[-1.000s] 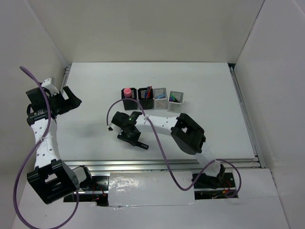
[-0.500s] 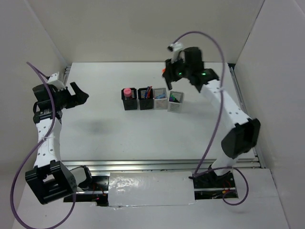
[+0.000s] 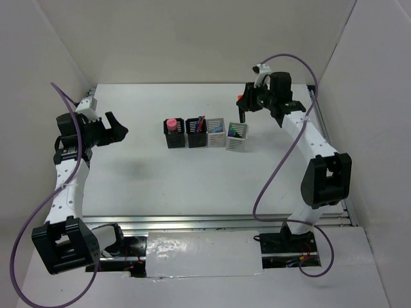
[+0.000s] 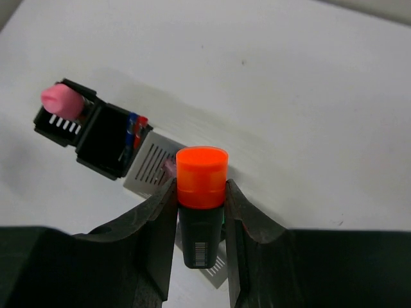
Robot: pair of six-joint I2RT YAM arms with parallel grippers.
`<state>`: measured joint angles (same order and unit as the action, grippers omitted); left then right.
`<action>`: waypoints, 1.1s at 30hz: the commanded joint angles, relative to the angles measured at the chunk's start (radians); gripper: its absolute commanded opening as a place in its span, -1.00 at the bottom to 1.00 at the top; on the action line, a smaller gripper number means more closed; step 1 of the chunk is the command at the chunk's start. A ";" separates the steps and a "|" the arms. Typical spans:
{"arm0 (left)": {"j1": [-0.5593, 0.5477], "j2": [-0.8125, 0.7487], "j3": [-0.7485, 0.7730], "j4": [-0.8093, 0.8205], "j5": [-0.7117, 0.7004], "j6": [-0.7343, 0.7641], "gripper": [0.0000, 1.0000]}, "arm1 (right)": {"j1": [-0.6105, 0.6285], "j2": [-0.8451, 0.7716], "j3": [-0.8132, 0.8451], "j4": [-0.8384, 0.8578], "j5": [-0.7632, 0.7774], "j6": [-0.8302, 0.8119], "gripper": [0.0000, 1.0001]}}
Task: Sort the stationery into containers
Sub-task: Place the pen in the storage box.
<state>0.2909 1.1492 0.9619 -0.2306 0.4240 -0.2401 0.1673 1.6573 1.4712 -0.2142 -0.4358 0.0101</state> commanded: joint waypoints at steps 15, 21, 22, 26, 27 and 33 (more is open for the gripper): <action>-0.013 0.010 0.003 0.037 -0.050 0.007 0.99 | 0.005 0.081 -0.078 0.118 -0.034 -0.078 -0.75; -0.013 0.015 0.001 0.043 -0.057 0.001 0.99 | 0.021 0.098 -0.078 0.111 -0.040 -0.088 -0.68; -0.013 0.017 0.001 0.046 -0.060 -0.001 0.98 | 0.024 0.099 -0.080 0.110 -0.038 -0.091 -0.65; -0.016 0.014 0.001 0.045 -0.070 -0.001 0.99 | 0.044 0.113 -0.078 0.092 -0.034 -0.093 -0.15; -0.016 0.014 0.004 0.039 -0.073 0.005 0.99 | 0.046 0.114 -0.074 0.079 -0.035 -0.090 -0.05; -0.016 0.027 0.047 0.007 -0.094 0.028 0.99 | 0.038 0.056 -0.069 0.052 -0.014 -0.058 0.35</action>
<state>0.2787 1.1641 0.9623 -0.2359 0.3443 -0.2352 0.2096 1.7638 1.3926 -0.1677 -0.4583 -0.0639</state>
